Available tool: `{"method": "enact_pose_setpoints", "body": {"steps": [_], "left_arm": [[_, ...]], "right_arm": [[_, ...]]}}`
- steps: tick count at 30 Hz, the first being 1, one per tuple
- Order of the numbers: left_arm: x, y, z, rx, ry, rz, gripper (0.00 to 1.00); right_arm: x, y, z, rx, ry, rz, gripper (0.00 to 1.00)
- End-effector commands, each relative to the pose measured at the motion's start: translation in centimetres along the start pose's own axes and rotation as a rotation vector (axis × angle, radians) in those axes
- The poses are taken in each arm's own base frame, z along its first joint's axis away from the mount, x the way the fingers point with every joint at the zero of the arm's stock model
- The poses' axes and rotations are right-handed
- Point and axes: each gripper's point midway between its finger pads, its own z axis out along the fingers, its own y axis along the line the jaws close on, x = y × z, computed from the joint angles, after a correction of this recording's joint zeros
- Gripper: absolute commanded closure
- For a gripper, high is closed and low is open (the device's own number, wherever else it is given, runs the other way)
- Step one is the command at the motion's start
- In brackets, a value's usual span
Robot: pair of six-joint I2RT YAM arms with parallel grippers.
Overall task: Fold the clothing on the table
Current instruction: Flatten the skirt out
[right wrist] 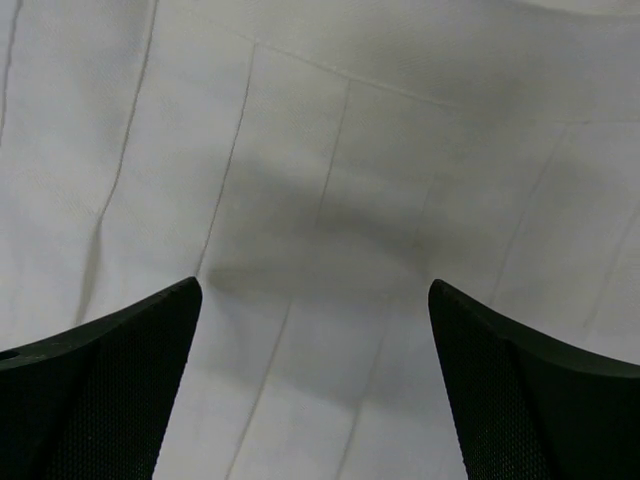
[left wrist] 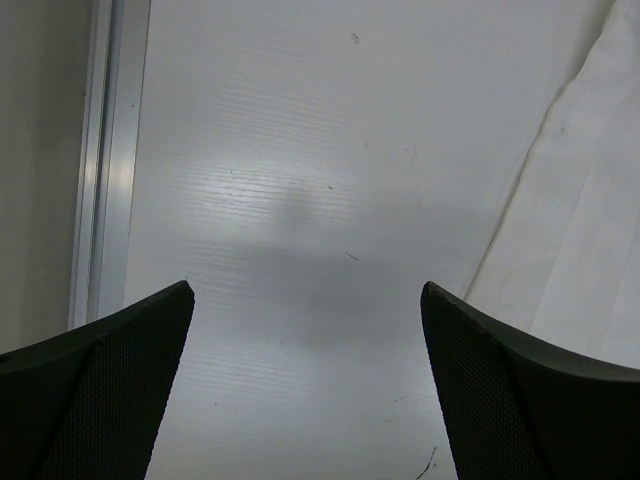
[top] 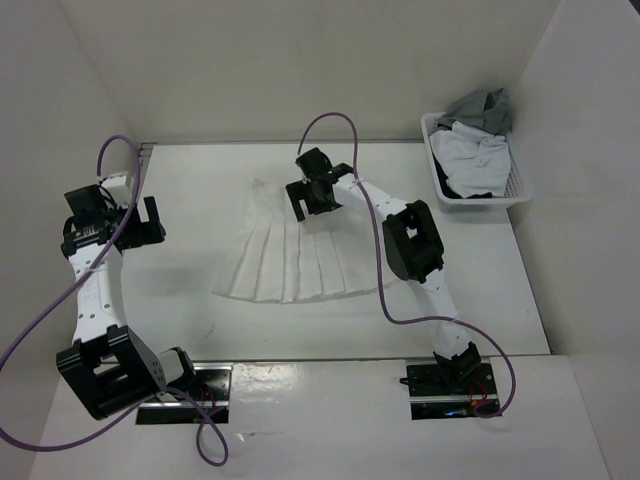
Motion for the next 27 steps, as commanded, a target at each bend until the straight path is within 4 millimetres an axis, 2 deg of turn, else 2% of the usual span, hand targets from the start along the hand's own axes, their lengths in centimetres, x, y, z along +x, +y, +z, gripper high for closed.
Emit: {"method": "enact_pose_setpoints", "body": {"steps": [1, 4, 7, 10, 12, 13, 14, 16, 17, 19, 20, 22, 23, 25, 27], "left_arm": [[-0.1, 0.1, 0.4, 0.009, -0.012, 0.022, 0.00], [-0.1, 0.1, 0.4, 0.009, -0.012, 0.022, 0.00], [-0.1, 0.1, 0.4, 0.009, -0.012, 0.022, 0.00], [-0.3, 0.0, 0.1, 0.008, -0.020, 0.024, 0.00], [-0.5, 0.1, 0.2, 0.006, -0.029, 0.027, 0.00], [-0.4, 0.2, 0.2, -0.003, -0.028, 0.027, 0.00], [-0.4, 0.2, 0.2, -0.003, -0.028, 0.027, 0.00], [-0.4, 0.2, 0.2, -0.003, -0.028, 0.027, 0.00], [-0.4, 0.2, 0.2, -0.003, -0.028, 0.027, 0.00], [-0.4, 0.2, 0.2, -0.003, -0.028, 0.027, 0.00], [-0.3, 0.3, 0.4, -0.001, -0.019, 0.024, 0.00], [-0.3, 0.1, 0.4, 0.009, -0.021, 0.024, 0.00], [-0.3, 0.1, 0.4, 0.009, -0.021, 0.024, 0.00], [-0.3, -0.1, 0.4, 0.020, -0.022, 0.024, 0.00], [-0.3, -0.1, 0.4, 0.020, -0.023, 0.024, 0.00]], "right_arm": [[-5.2, 0.5, -1.4, 0.019, -0.158, 0.060, 0.02], [-5.5, 0.3, -0.3, 0.035, -0.148, 0.060, 0.02], [-4.8, 0.5, 0.4, 0.053, -0.130, 0.060, 0.02], [-3.1, 0.5, 0.7, 0.077, -0.098, 0.059, 0.02], [-1.4, 1.6, 1.0, 0.080, -0.077, 0.043, 0.02], [-1.2, 1.3, 0.6, 0.091, -0.076, 0.043, 0.02], [-0.1, 1.8, 1.2, 0.090, -0.056, 0.044, 0.02], [-0.1, 2.3, 0.4, 0.082, -0.067, 0.053, 0.02], [0.9, 2.2, 0.8, 0.088, -0.044, 0.068, 0.02], [0.7, 2.1, 0.2, 0.093, -0.059, 0.095, 0.02], [1.7, 1.9, 0.6, 0.099, -0.036, 0.091, 0.02], [1.8, 1.9, 0.1, 0.098, -0.041, 0.106, 0.02], [2.7, 1.7, -0.3, 0.103, -0.025, 0.113, 0.02], [3.1, 1.6, -0.7, 0.101, -0.032, 0.124, 0.02], [4.6, 1.4, -1.0, 0.100, -0.003, 0.142, 0.02]]}}
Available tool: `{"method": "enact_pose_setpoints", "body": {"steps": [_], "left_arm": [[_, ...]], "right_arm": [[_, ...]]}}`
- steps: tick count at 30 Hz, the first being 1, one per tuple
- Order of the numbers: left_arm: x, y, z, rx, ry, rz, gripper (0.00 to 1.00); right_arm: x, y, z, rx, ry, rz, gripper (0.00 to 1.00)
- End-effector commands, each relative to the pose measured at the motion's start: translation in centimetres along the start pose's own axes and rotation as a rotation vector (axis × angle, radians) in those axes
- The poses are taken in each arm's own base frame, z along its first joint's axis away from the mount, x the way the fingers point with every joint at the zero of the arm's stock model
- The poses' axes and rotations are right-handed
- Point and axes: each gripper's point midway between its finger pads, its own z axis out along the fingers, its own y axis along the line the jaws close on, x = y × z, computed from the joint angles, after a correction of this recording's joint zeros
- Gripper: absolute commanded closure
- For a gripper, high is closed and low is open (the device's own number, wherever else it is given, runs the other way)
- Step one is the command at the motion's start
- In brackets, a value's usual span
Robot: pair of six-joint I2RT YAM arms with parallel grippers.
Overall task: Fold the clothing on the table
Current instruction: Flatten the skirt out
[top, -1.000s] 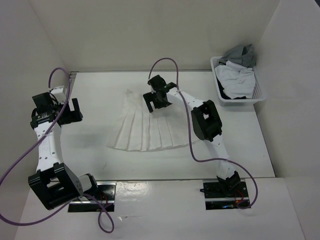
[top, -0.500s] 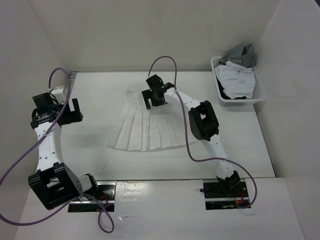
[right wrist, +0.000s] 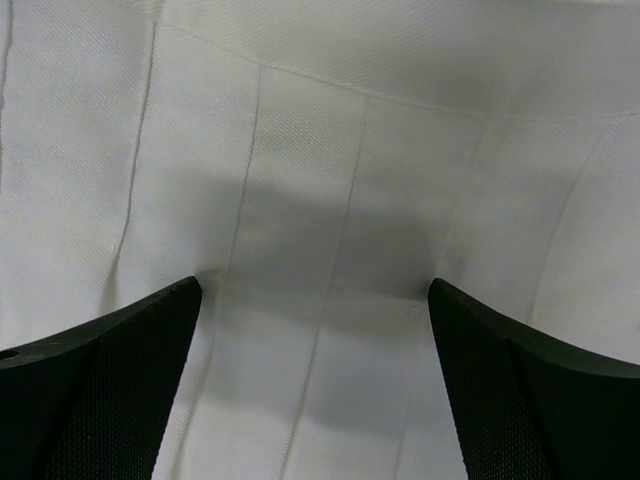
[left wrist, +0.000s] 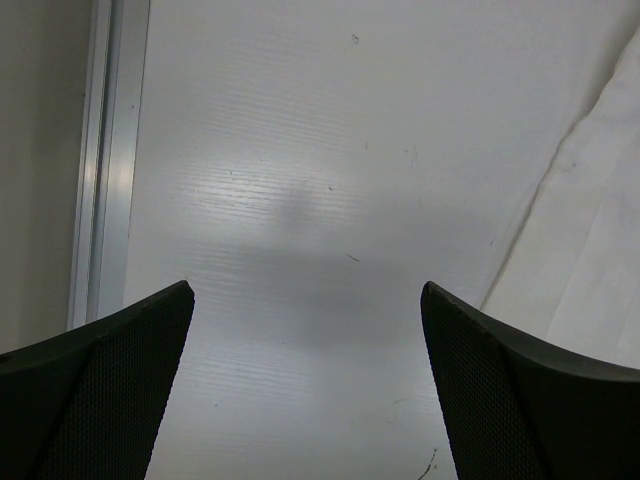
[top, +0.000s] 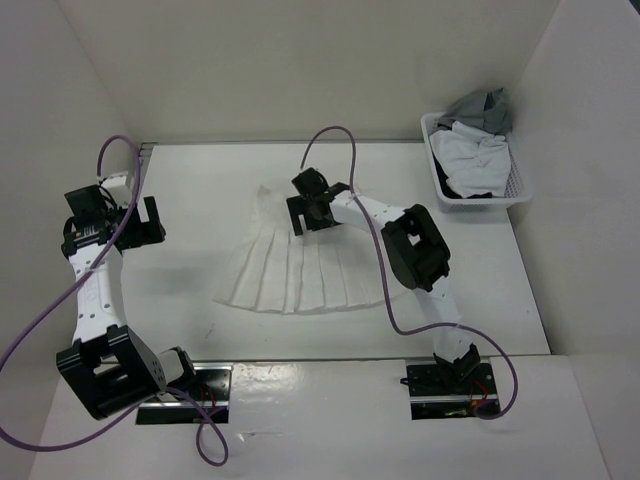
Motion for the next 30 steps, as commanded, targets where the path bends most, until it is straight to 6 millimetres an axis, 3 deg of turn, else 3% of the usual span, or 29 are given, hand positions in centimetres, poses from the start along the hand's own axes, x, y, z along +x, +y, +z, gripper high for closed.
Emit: {"method": "enact_pose_setpoints", "body": {"steps": [1, 4, 11, 14, 15, 17, 18, 20, 21, 23, 25, 26, 27, 29, 30], "left_arm": [[-0.4, -0.1, 0.3, 0.020, -0.021, 0.024, 0.00], [-0.2, -0.3, 0.2, 0.030, -0.013, 0.021, 0.00], [-0.1, -1.1, 0.2, 0.076, -0.012, 0.028, 0.00], [0.2, -2.5, 0.0, 0.163, -0.010, 0.069, 0.00], [-0.1, -3.4, -0.5, 0.202, -0.019, 0.093, 0.00], [-0.1, -6.0, -0.8, 0.300, -0.005, 0.150, 0.00], [-0.9, -7.3, -0.9, 0.366, -0.014, 0.196, 0.00], [-1.5, -9.1, -0.9, 0.446, -0.012, 0.247, 0.00], [-1.2, -10.8, -0.2, 0.514, 0.015, 0.284, 0.00], [-2.8, -12.3, 0.6, 0.554, -0.005, 0.323, 0.00], [-2.6, -14.5, 2.7, 0.608, 0.041, 0.342, 0.00], [-3.8, -15.2, 3.3, 0.619, 0.016, 0.365, 0.00], [-3.1, -15.9, 5.1, 0.638, 0.061, 0.350, 0.00], [-2.9, -17.8, 6.8, 0.668, 0.087, 0.369, 0.02], [-2.9, -18.5, 8.4, 0.681, 0.113, 0.372, 0.04]], "right_arm": [[2.7, -0.6, -0.8, 0.018, 0.053, 0.035, 0.02], [3.4, -0.9, -1.2, 0.022, 0.065, 0.032, 0.02], [5.2, 1.1, -2.1, -0.031, 0.108, 0.011, 0.02], [1.3, 1.7, -4.4, -0.026, 0.025, -0.017, 0.02], [-2.0, 1.8, -6.3, -0.025, -0.058, -0.030, 0.02], [-5.2, 1.5, -8.9, -0.007, -0.131, -0.052, 0.02], [-8.8, 1.8, -11.7, -0.019, -0.225, -0.077, 0.02], [-11.7, 0.3, -14.4, -0.001, -0.289, -0.082, 0.02], [-13.9, 0.5, -16.9, -0.049, -0.352, -0.127, 0.02], [-15.4, -1.8, -18.7, -0.029, -0.394, -0.142, 0.01], [-15.3, -3.6, -19.2, -0.005, -0.408, -0.232, 0.01], [-14.8, -4.4, -19.0, 0.009, -0.393, -0.251, 0.01], [-13.2, -6.3, -17.4, 0.028, -0.339, -0.267, 0.01], [-11.6, -7.9, -16.9, 0.019, -0.296, -0.332, 0.01], [-9.6, -9.6, -15.5, 0.025, -0.236, -0.335, 0.02]]}}
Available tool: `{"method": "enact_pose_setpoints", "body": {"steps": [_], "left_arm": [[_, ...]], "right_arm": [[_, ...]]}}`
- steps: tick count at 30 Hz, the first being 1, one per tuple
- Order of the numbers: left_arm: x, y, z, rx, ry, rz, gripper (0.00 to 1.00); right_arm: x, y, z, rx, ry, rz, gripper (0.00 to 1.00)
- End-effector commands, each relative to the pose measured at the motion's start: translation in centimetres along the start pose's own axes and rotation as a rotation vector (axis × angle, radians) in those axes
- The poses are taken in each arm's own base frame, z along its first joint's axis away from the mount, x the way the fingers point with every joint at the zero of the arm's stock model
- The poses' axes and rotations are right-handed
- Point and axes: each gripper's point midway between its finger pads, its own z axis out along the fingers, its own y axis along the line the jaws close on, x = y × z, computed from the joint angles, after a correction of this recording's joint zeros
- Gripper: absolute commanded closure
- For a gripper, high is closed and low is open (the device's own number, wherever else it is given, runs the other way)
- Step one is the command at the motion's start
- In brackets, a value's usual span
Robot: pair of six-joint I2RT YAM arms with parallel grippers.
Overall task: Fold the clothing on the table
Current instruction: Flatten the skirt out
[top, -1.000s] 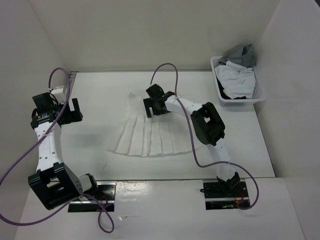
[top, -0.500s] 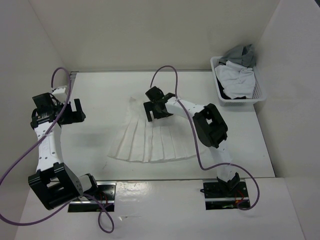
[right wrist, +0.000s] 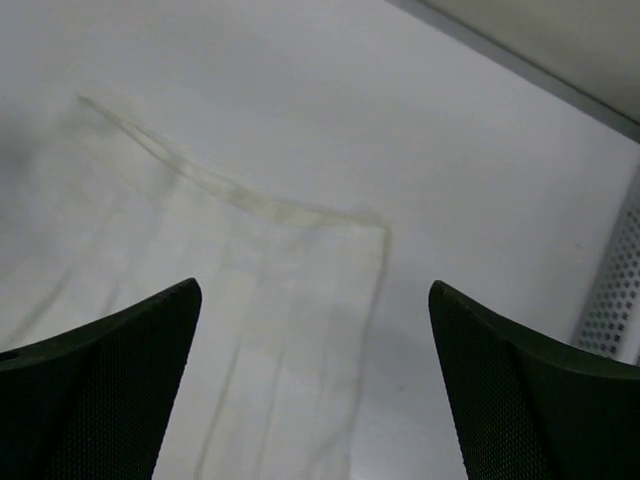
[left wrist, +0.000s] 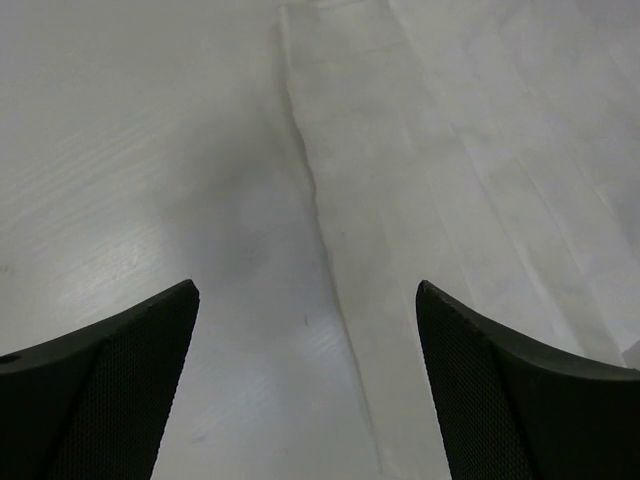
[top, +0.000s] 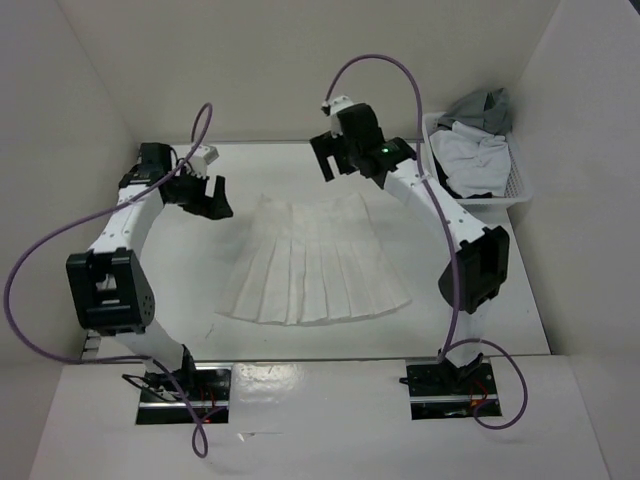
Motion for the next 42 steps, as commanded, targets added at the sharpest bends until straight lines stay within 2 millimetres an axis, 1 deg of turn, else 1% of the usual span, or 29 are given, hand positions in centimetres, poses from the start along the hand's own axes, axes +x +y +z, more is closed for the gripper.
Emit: {"method": "enact_pose_setpoints", "body": {"steps": [1, 2, 3, 4, 5, 7, 8, 9, 10, 12, 13, 15, 16, 17, 19, 20, 21, 22, 23, 29, 30, 32, 33, 34, 35, 36, 39, 41, 42], "left_arm": [[-1.8, -0.8, 4.2, 0.086, 0.008, 0.042, 0.06], [-2.0, -0.8, 5.0, 0.095, 0.017, 0.045, 0.08], [-1.6, -0.4, 6.5, 0.098, 0.042, 0.030, 0.09], [-2.7, -0.1, 7.1, 0.085, 0.024, 0.041, 0.13], [-2.3, 0.1, 8.4, 0.090, 0.043, 0.042, 0.15], [-2.7, 0.4, 9.4, 0.086, 0.042, 0.052, 0.19], [-3.6, -0.1, 10.0, 0.084, 0.038, 0.078, 0.22], [-3.2, 0.3, 10.9, 0.088, 0.054, 0.069, 0.26], [-3.3, 0.1, 11.5, 0.096, 0.056, 0.076, 0.28], [-3.9, 0.6, 12.5, 0.109, 0.050, 0.087, 0.34], [-4.0, 0.3, 13.0, 0.117, 0.058, 0.090, 0.39], [-3.7, 0.8, 14.2, 0.133, 0.072, 0.089, 0.41], [-4.5, 1.0, 14.4, 0.130, 0.057, 0.098, 0.43], [-3.9, 1.1, 15.1, 0.144, 0.073, 0.096, 0.48], [-3.9, 1.2, 15.5, 0.156, 0.078, 0.090, 0.49], [-3.7, 1.4, 15.9, 0.158, 0.083, 0.087, 0.50], [-4.2, 1.4, 15.8, 0.155, 0.072, 0.102, 0.50], [-4.2, 1.4, 15.8, 0.155, 0.072, 0.103, 0.51], [-3.8, 1.1, 16.3, 0.164, 0.083, 0.103, 0.51], [-4.0, 1.4, 16.7, 0.164, 0.080, 0.114, 0.51], [-3.5, 1.4, 17.0, 0.168, 0.096, 0.103, 0.51], [-3.8, 1.1, 17.2, 0.174, 0.096, 0.122, 0.51], [-3.8, 1.1, 17.2, 0.174, 0.095, 0.122, 0.51], [-3.4, 1.2, 17.5, 0.176, 0.104, 0.116, 0.51], [-3.9, 0.8, 17.6, 0.180, 0.097, 0.129, 0.51], [-3.4, 0.9, 18.0, 0.183, 0.107, 0.123, 0.51], [-3.5, -0.2, 18.4, 0.199, 0.119, 0.133, 0.51], [-3.6, 0.0, 18.7, 0.200, 0.118, 0.142, 0.57], [-3.4, -0.5, 18.8, 0.208, 0.128, 0.144, 0.60]], "right_arm": [[7.3, -2.4, 1.3, -0.047, 0.186, -0.144, 0.02], [7.7, -2.6, 0.9, -0.078, 0.188, -0.144, 0.02], [9.8, -3.9, 1.0, -0.079, 0.233, -0.135, 0.03], [10.4, -3.9, 0.8, -0.116, 0.239, -0.126, 0.03], [11.4, -4.4, 0.6, -0.118, 0.257, -0.114, 0.03], [12.0, -6.1, 0.7, -0.108, 0.268, -0.091, 0.03], [12.7, -6.4, 0.6, -0.111, 0.286, -0.081, 0.03], [12.8, -6.8, 0.6, -0.112, 0.286, -0.072, 0.03], [12.8, -7.0, 0.6, -0.116, 0.285, -0.064, 0.03], [12.9, -7.4, 0.6, -0.116, 0.284, -0.053, 0.03], [12.9, -7.9, 0.6, -0.115, 0.284, -0.043, 0.03], [12.9, -8.4, 0.8, -0.107, 0.284, -0.036, 0.03], [13.3, -8.9, 1.1, -0.101, 0.295, -0.028, 0.03], [12.8, -9.3, 1.0, -0.102, 0.281, -0.020, 0.03], [13.1, -9.0, 1.6, -0.112, 0.291, -0.008, 0.03], [12.8, -9.7, 1.5, -0.101, 0.282, -0.001, 0.03], [13.3, -9.4, 1.7, -0.114, 0.297, 0.002, 0.03], [12.8, -9.5, 1.7, -0.111, 0.287, 0.002, 0.03], [12.8, -10.0, 1.9, -0.105, 0.288, 0.008, 0.03], [13.1, -9.7, 2.9, -0.127, 0.306, 0.013, 0.03], [13.0, -9.5, 2.9, -0.138, 0.304, 0.015, 0.03], [13.3, -9.5, 3.5, -0.140, 0.314, 0.016, 0.05], [12.9, -9.4, 3.4, -0.146, 0.302, 0.016, 0.05], [13.2, -9.8, 3.6, -0.142, 0.314, 0.024, 0.05], [13.7, -9.6, 4.0, -0.154, 0.327, 0.027, 0.05], [13.2, -9.6, 4.0, -0.150, 0.314, 0.036, 0.05], [13.1, -9.5, 4.6, -0.160, 0.319, 0.039, 0.06], [13.0, -9.4, 4.8, -0.169, 0.316, 0.040, 0.06], [13.3, -9.4, 5.1, -0.171, 0.325, 0.042, 0.07]]}}
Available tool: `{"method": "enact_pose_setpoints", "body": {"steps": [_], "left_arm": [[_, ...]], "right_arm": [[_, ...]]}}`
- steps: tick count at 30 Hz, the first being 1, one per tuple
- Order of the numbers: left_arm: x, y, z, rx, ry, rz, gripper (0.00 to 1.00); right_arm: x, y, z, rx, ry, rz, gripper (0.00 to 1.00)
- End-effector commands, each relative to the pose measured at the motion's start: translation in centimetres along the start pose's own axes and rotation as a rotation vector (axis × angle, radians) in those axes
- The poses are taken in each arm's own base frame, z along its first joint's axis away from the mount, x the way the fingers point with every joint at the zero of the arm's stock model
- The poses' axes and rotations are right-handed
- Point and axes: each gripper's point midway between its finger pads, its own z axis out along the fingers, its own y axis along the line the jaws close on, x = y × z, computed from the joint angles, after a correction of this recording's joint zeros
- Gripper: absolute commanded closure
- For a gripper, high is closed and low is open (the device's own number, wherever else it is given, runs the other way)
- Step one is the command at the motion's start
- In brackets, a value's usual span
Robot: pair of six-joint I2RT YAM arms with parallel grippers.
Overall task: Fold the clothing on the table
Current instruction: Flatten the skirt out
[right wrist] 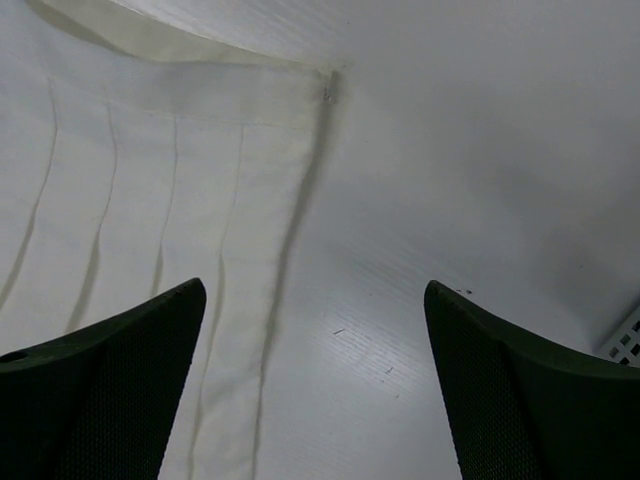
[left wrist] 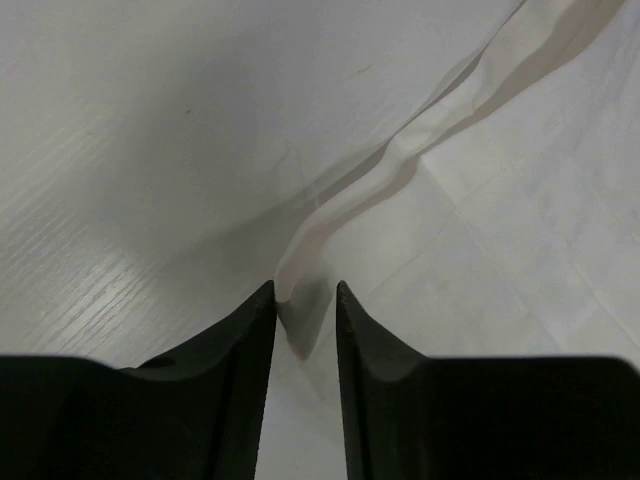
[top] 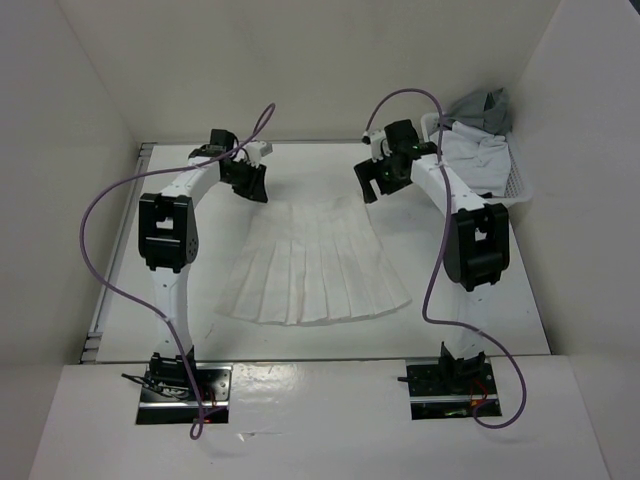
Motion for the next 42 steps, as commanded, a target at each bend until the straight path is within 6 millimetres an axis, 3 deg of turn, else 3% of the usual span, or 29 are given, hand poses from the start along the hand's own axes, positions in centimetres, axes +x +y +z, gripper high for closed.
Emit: {"method": "enact_pose_setpoints", "body": {"steps": [1, 4, 8, 13, 14, 15, 22, 25, 28, 42], "left_arm": [[-0.7, -0.8, 0.8, 0.046, -0.006, 0.048, 0.63], [-0.5, -0.8, 0.9, 0.049, 0.002, 0.051, 0.82], [-0.3, -0.8, 0.9, 0.052, 0.009, 0.055, 0.99], [-0.8, -0.4, 0.0, 0.031, -0.004, 0.068, 1.00], [-0.8, -0.2, 0.0, 0.022, -0.001, 0.068, 1.00], [-0.6, -0.3, 0.0, 0.025, 0.008, 0.062, 1.00], [-0.6, -0.2, -0.5, 0.005, 0.014, 0.063, 1.00], [-0.5, -0.3, -0.6, 0.005, 0.016, 0.062, 1.00], [-0.5, -0.2, -0.8, -0.007, 0.015, 0.066, 1.00], [0.6, 0.3, -0.4, -0.026, 0.049, 0.050, 1.00]], "right_arm": [[-2.0, -0.2, -0.7, -0.010, -0.048, 0.002, 0.07], [-2.3, -0.4, 0.1, -0.032, -0.046, 0.019, 0.08], [-3.4, -0.3, 1.0, -0.082, -0.057, 0.026, 0.10], [-5.0, -1.1, 1.8, -0.162, -0.077, 0.064, 0.17], [-4.4, -0.5, 3.3, -0.211, -0.054, 0.073, 0.17], [-5.2, -1.0, 3.2, -0.219, -0.072, 0.078, 0.17], [-3.0, 0.3, 7.0, -0.368, 0.008, 0.091, 0.25], [-2.0, 0.7, 8.5, -0.400, 0.030, 0.094, 0.36], [-1.0, 1.4, 9.4, -0.448, 0.053, 0.104, 0.46], [-0.8, 2.4, 11.3, -0.516, 0.074, 0.111, 0.53]]}}
